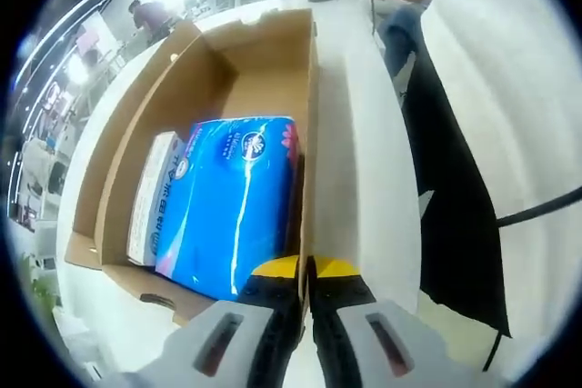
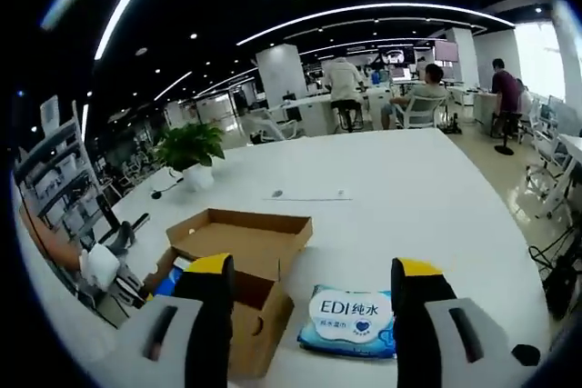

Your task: Operate the shoe box by opening the lid, removing the specified soft item, and placing it in the target area until the item is outside and the box remains undamaged.

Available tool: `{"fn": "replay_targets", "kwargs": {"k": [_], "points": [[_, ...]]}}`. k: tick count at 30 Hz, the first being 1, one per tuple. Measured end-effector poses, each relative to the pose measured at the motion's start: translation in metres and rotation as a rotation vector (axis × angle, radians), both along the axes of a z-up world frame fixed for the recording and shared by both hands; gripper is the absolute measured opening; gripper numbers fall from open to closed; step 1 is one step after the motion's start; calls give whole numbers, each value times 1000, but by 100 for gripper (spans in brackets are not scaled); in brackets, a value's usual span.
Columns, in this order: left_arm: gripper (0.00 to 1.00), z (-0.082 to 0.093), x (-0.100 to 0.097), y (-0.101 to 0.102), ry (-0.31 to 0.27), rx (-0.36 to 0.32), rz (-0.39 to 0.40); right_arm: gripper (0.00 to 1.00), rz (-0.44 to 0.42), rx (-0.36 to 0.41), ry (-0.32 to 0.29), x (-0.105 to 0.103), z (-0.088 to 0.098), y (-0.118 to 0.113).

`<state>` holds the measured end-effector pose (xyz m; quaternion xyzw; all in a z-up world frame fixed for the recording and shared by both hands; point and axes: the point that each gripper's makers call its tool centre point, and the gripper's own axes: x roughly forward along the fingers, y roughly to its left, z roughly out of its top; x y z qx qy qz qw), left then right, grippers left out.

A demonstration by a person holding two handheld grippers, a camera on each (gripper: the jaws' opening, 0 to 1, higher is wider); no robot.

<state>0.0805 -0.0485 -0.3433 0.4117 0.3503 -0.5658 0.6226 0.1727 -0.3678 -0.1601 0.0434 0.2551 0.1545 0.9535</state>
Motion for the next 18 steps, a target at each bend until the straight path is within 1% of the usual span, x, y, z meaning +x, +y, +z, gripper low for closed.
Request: {"fn": "replay_targets", "kwargs": {"k": [2, 3, 4, 5, 6, 7, 8, 10, 11, 13, 14, 15, 17, 18], "points": [[2, 0, 0, 0, -4, -5, -2, 70, 21, -34, -8, 4, 0, 8], [2, 1, 0, -1, -4, -5, -2, 72, 20, -61, -9, 5, 0, 8], [2, 1, 0, -1, -4, -5, -1, 80, 14, -75, -11, 6, 0, 7], [2, 1, 0, -1, -3, -5, -1, 86, 5, -64, -12, 11, 0, 13], [2, 0, 0, 0, -3, -5, -1, 87, 11, -61, -2, 12, 0, 15], [2, 0, 0, 0, -2, -5, 0, 86, 14, -60, -5, 13, 0, 17], [2, 1, 0, 0, -1, -5, -1, 86, 13, -44, -21, 16, 4, 21], [2, 0, 0, 0, 0, -6, -3, 84, 32, -13, -27, 17, 8, 29], [2, 0, 0, 0, 0, -6, -4, 83, 57, 26, -52, 18, 15, 40], [2, 0, 0, 0, 0, -7, -3, 82, 80, 31, -67, 19, 20, 47], [2, 0, 0, 0, -1, -6, -4, 82, 85, 40, -66, 20, 21, 50], [2, 0, 0, 0, -1, -7, -6, 82, 109, 55, -63, 20, 23, 57], [2, 1, 0, -1, 0, -7, -8, 80, 129, 50, -49, 21, 24, 64], [2, 0, 0, 0, -8, -5, -22, 80, 146, 48, -46, 23, 24, 68]]}}
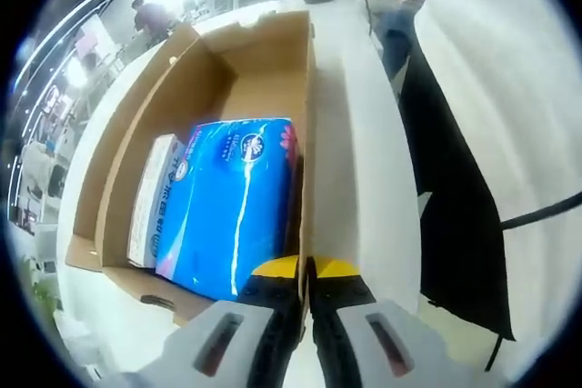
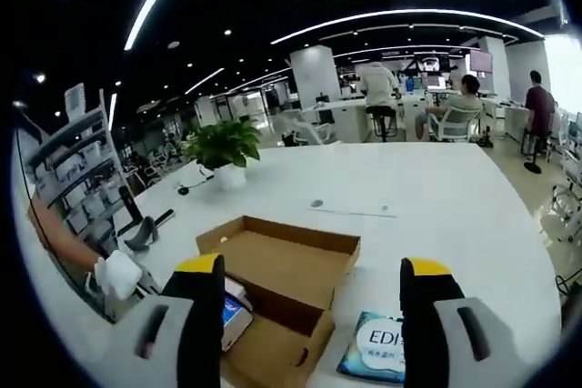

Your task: Operate the shoe box by opening the lid, removing the specified soft item, and placing it in the target area until the item is outside and the box remains undamaged.

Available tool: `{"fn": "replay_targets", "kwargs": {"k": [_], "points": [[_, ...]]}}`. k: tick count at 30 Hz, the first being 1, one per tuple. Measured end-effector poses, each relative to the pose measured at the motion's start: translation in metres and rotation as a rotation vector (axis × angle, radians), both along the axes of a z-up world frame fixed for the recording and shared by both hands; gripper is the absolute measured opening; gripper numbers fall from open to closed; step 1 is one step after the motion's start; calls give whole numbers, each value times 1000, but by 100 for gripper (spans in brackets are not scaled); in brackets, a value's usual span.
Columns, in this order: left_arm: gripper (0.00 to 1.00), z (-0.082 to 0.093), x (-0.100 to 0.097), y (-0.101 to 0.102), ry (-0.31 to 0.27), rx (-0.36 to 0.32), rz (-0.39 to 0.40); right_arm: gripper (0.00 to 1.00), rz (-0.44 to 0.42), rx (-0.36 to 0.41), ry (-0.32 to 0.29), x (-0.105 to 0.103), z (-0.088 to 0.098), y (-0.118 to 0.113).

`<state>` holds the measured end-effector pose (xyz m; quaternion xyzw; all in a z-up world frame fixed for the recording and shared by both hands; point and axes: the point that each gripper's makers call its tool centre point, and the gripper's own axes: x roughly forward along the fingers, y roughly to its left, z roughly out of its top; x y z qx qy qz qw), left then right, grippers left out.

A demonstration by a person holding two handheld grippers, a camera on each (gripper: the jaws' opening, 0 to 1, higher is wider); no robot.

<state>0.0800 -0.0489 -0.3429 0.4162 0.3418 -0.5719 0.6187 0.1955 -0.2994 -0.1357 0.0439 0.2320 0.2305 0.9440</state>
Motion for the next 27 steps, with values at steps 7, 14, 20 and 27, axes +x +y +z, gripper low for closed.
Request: {"fn": "replay_targets", "kwargs": {"k": [7, 14, 20, 27], "points": [[2, 0, 1, 0, 3, -3, 14, 69, 115, -108, -1, 7, -5, 19], [2, -1, -1, 0, -13, 10, 4, 56, 318, -257, 44, -11, -26, 47], [2, -1, 0, 0, -21, 7, 5, 58, 450, -295, 49, -15, -42, 92], [2, -1, 0, 0, -34, 5, 0, 62, 548, -336, 41, -23, -49, 118]]}}
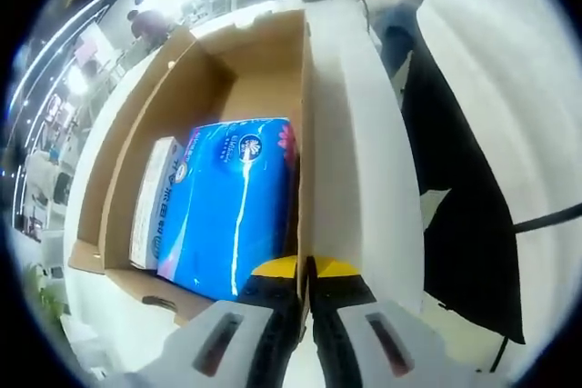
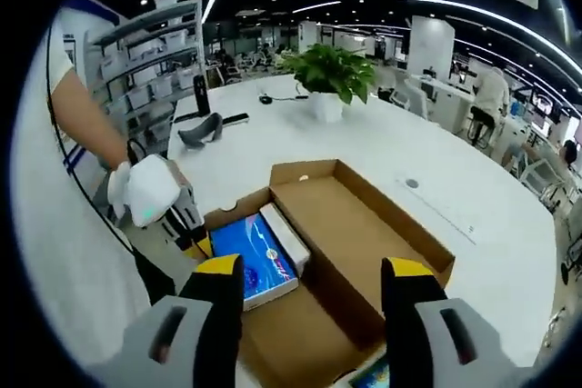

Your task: Operate the shoe box by opening the lid, removing the specified soft item, and placing it in the target area until the item is outside and the box remains undamaged.

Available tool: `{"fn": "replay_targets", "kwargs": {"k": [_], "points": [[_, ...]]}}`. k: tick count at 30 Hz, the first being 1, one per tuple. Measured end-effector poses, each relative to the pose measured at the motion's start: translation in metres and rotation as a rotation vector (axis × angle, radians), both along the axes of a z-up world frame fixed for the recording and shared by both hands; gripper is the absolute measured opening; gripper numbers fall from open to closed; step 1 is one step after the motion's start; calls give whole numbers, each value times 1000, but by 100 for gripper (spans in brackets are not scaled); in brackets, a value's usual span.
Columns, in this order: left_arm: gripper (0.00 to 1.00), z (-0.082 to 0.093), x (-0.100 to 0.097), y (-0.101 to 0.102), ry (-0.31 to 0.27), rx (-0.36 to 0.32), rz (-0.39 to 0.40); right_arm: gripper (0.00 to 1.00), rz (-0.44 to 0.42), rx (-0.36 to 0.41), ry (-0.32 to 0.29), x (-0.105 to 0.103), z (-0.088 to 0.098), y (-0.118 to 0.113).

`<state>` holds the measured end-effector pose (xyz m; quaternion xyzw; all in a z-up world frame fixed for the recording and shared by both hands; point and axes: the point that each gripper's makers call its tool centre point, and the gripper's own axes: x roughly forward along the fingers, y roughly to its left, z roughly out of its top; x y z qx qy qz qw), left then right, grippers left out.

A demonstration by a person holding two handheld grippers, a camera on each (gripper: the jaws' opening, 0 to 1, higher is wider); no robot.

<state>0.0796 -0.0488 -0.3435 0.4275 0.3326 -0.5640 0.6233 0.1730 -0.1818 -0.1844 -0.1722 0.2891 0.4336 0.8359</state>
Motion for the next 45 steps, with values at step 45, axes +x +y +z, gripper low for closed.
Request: {"fn": "replay_targets", "kwargs": {"k": [45], "points": [[2, 2, 0, -1, -12, -14, -15, 58, 351, -238, 180, -40, -109, 91]]}}
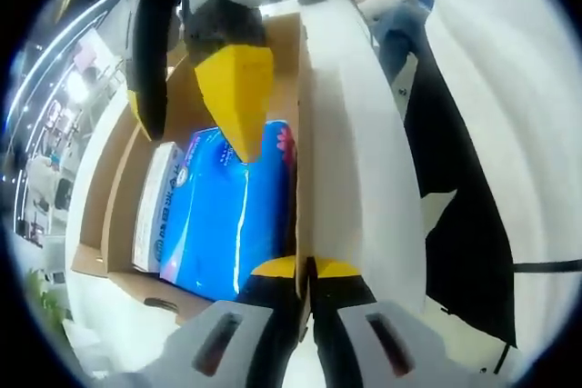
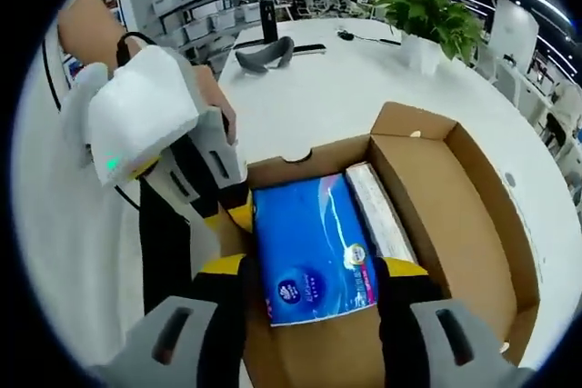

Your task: Operate the shoe box by opening the lid, removing the specified soft item, and placing it in the target area until the item is outside and the box remains undamaged.

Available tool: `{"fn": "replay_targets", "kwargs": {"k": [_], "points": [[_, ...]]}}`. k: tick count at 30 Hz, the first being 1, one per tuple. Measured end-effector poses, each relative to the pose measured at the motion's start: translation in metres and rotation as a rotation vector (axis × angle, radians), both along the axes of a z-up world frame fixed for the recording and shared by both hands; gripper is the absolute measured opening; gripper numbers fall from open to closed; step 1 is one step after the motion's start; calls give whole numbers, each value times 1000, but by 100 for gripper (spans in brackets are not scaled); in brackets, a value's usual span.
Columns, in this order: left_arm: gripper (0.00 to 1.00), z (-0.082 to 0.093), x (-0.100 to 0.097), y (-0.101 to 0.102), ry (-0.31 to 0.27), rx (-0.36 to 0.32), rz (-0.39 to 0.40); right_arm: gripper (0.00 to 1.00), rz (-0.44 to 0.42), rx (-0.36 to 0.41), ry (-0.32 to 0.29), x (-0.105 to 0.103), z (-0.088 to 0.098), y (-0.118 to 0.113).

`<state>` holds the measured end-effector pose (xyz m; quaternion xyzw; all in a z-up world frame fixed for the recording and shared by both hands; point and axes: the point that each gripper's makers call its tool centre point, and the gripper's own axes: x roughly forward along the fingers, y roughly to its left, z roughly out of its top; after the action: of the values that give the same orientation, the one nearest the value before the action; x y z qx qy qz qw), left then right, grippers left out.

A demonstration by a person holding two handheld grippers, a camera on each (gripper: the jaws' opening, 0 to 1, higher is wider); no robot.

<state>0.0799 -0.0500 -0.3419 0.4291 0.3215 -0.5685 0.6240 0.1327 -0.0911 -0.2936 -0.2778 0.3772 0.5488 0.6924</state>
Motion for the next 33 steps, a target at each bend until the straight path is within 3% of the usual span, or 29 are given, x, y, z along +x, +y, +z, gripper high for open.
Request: {"fn": "replay_targets", "kwargs": {"k": [9, 17, 25, 33], "points": [[2, 0, 1, -1, -1, 1, 1, 60, 86, -62, -10, -3, -16, 6], [3, 0, 1, -1, -7, -2, -4, 60, 114, -82, -43, 1, -19, 8], [3, -1, 1, 0, -9, -3, -4, 61, 111, -77, -32, 4, -23, 9], [3, 0, 1, 0, -10, -5, -3, 62, 149, -99, -51, 7, -36, 13]]}}
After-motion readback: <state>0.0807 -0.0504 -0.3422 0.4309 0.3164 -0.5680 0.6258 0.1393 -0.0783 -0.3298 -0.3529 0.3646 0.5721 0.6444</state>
